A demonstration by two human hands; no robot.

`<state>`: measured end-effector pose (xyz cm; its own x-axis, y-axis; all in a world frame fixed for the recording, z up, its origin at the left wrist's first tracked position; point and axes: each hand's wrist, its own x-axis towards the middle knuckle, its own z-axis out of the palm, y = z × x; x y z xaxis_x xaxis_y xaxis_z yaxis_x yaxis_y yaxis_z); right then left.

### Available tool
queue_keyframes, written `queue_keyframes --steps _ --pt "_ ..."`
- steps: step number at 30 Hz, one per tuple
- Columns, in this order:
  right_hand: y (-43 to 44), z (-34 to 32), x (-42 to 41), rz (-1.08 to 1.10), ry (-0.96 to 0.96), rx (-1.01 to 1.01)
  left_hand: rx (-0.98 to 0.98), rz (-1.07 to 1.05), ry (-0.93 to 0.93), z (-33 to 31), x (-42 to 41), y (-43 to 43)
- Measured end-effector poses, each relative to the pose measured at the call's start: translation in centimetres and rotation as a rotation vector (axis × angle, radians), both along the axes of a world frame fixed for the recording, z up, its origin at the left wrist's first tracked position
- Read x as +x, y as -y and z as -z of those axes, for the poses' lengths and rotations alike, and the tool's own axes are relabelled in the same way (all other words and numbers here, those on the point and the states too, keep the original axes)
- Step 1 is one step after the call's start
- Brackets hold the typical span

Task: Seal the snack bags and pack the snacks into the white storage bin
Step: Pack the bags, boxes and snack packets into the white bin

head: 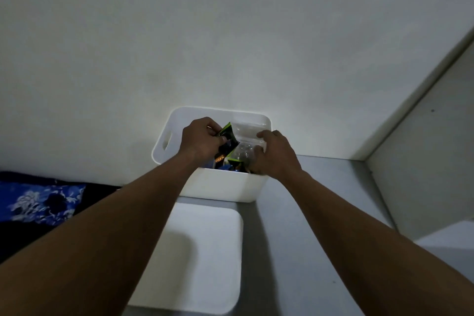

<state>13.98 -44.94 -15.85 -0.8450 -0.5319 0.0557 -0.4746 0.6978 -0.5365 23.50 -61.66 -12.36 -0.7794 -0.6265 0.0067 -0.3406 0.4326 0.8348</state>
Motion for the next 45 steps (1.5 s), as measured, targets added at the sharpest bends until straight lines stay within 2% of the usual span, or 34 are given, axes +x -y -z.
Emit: queue_keyframes --steps 3,6,8,12,16,19,25,30,34,39,42,45 --pt "-0.3 1.1 -0.9 -0.035 -0.043 0.128 -0.022 0.062 0.033 1.2 -1.4 -0.2" --pt "-0.4 2.5 -1.6 -0.076 0.031 0.259 -0.037 0.111 0.089 2.4 -2.6 -0.6" --pt "-0.5 3.4 -2.1 -0.101 0.039 0.256 -0.032 0.148 0.124 3.1 -3.2 -0.7" --pt "-0.3 3.1 -2.0 0.015 0.098 0.124 -0.047 0.207 0.178 3.5 -4.1 -1.1" --pt "-0.3 3.4 -2.3 -0.001 0.120 0.087 -0.177 0.266 0.187 4.1 -3.8 -0.4" --pt "-0.3 3.3 -2.3 -0.021 0.145 0.136 -0.322 0.313 0.164 4.5 -2.6 0.7" --pt "-0.6 2.6 -1.8 -0.065 0.150 0.175 -0.583 0.269 0.178 3.7 0.9 1.9" --pt "-0.7 1.8 0.9 -0.105 0.069 0.180 -0.679 0.152 0.158 4.1 5.4 1.6" --pt "-1.1 2.1 4.7 -0.124 -0.008 0.137 -0.701 0.029 0.159 5.5 9.8 1.2" --pt "-1.8 4.1 10.0 -0.081 -0.155 0.099 -0.677 -0.003 0.179 8.5 15.8 1.4" --pt "-1.8 5.5 13.3 0.020 -0.138 0.095 -0.661 0.065 0.271 11.3 19.1 2.9" --pt "-1.4 7.9 16.5 0.103 -0.041 0.112 -0.630 0.130 0.375 13.8 21.6 4.9"
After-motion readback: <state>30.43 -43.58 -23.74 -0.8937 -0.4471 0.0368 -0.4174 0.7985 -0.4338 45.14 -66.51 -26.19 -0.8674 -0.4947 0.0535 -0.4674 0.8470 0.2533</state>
